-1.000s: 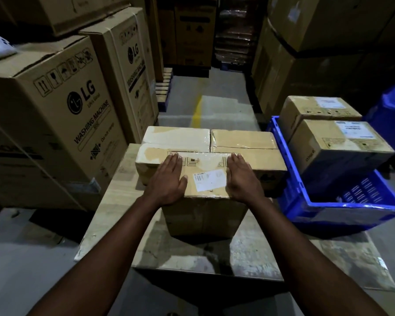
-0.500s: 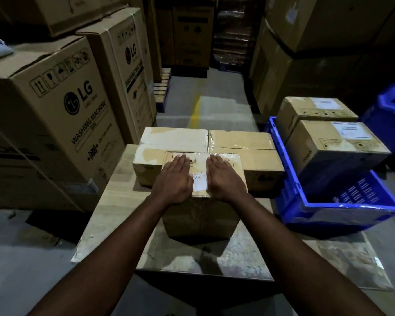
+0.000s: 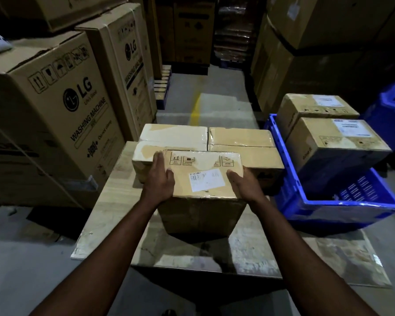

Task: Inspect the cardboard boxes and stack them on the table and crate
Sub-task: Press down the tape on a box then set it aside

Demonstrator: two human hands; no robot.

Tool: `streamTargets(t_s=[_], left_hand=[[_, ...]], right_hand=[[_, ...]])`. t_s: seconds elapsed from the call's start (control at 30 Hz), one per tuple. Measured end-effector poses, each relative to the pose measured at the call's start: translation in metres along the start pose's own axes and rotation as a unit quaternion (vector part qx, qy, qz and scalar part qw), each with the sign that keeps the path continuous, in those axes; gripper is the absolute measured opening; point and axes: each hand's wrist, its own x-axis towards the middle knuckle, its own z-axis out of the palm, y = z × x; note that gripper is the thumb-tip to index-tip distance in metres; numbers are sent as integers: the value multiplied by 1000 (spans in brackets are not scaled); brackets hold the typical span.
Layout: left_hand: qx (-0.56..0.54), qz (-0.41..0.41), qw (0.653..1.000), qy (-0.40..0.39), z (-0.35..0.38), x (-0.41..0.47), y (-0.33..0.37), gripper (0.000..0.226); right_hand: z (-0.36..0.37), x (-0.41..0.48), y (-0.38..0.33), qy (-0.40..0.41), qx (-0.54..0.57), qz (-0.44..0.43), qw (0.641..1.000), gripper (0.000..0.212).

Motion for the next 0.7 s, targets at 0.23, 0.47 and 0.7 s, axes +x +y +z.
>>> streamTargets(t_s=[0.23,0.47,0.7], left_hand=[[-67,-85,994,-3,-3,0,1,48],[-113,-109,987,5,-7,-9,0,49],[-215,-112,970,11,-2,-20,0,51]], right_hand=[[5,-28,16,13,322,103,941,45],[3,-46,4,22,303,78,950,43],[-10,-40,-34,-26,112,-44,992,40]])
